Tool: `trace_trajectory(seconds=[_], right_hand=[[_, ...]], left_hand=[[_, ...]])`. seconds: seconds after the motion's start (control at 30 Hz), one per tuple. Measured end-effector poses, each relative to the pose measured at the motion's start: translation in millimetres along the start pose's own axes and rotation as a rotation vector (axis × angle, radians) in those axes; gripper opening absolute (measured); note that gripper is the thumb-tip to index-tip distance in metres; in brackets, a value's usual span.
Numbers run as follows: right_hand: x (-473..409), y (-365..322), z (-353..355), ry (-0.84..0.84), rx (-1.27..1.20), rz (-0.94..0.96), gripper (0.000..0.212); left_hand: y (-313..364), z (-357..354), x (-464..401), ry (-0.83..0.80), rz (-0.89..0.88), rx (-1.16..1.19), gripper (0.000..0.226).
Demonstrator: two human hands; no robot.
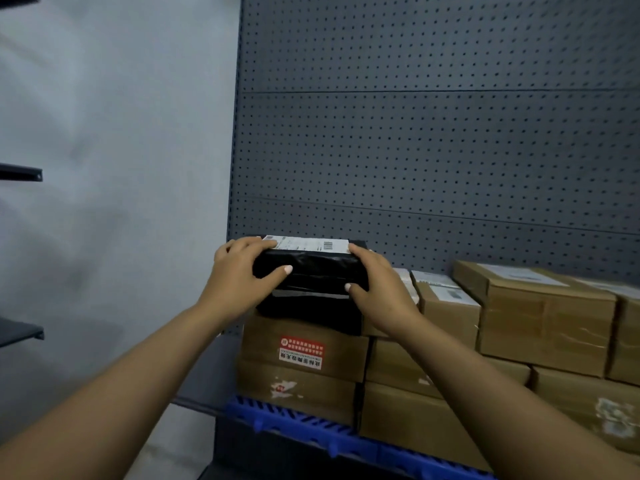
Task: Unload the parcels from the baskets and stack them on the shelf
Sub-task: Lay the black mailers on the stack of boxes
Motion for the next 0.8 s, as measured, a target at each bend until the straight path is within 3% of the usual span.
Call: trace_trajectory(seconds=[0.2,0.33,0.53,0.8], right_hand=[[-30,25,-14,-0.018,0.078,-0.02,0.063],[-32,39,-20,-0.099,0.339,0.056,0.059],[-25,60,-25,-0.102,0.487,0.044,0.069],[-22,59,-28,0.013,0.558,0.072,0.071]], left_hand=[[-20,-31,-27,-0.073,-0.008,-0.064,0.062],[-35,-59,-26,-0.201,-0.062,-0.227,0.059],[-29,-77,-23,-0.186,-0.115,-0.314,0.053],[-22,-90,-25,-0.148,-0.029,-0.432,0.053]])
Point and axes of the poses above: each hand's wrist, its own x-axis away from the middle knuckle, its own z-axis out of the back of the hand, y = z × x, the point moved 4 cm from there along -x, towards the middle knuckle, and after that the axes turned 2 degrees about -x, right-handed, at the moved point
